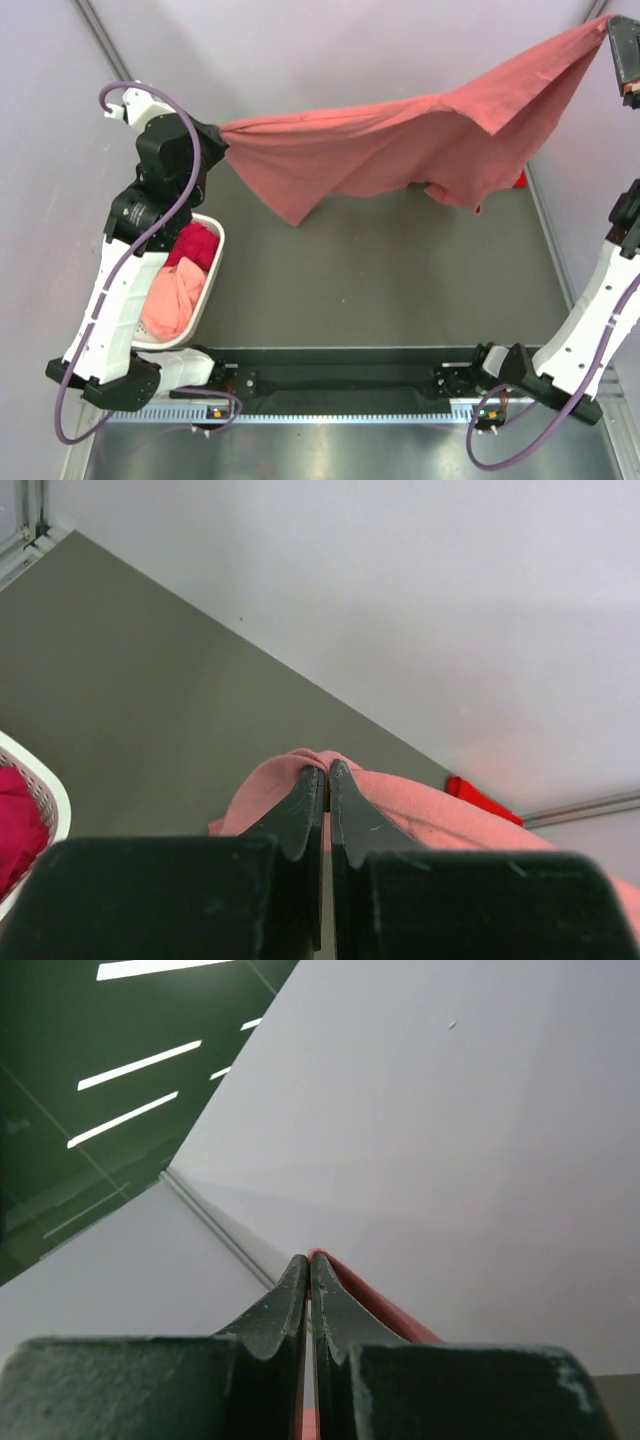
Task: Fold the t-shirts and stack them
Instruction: Flatten the tshirt out
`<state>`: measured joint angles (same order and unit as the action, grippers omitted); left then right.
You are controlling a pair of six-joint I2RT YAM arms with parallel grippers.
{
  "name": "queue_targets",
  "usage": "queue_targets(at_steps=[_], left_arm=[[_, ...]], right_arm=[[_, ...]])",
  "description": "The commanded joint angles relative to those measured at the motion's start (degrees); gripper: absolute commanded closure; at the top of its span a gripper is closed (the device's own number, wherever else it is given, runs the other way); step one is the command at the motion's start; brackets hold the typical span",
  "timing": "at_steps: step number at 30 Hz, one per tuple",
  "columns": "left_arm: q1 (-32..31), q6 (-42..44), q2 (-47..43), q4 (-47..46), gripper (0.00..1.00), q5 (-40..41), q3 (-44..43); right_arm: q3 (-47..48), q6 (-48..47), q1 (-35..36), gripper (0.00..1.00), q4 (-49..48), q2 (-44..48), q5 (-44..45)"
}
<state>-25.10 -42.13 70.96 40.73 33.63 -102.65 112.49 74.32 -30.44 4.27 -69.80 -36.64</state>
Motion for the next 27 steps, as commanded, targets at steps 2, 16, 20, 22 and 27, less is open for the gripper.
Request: queue_targets(at_steps=[2, 16, 20, 22, 27], left_arm=[[0.41, -1.02, -2.05, -1.80, 1.00, -1.37, 1.05], [0.41, 7.94, 1.46, -13.39, 1.00, 1.44, -6.95], [0.41, 10.66, 6.73, -16.73, 1.00, -0.75, -10.01], [0.41, 12.32, 9.18, -17.35, 1.00, -1.02, -13.61], [0.49, 13.65, 15.96, -16.65, 1.00, -1.63, -20.13]], right_arm=[[0.28, -5.59, -0.59, 1.00, 5.82, 4.31, -0.01], [-0.15, -6.65, -0.59, 1.00, -1.34, 0.90, 2.71], [0.01, -5.68, -0.59, 1.00, -8.04, -4.46, 2.28], [0.01, -4.72, -0.59, 1.00, -10.41, -5.95, 2.54], [4.22, -2.87, -0.50, 1.00, -13.85, -11.67, 1.67]])
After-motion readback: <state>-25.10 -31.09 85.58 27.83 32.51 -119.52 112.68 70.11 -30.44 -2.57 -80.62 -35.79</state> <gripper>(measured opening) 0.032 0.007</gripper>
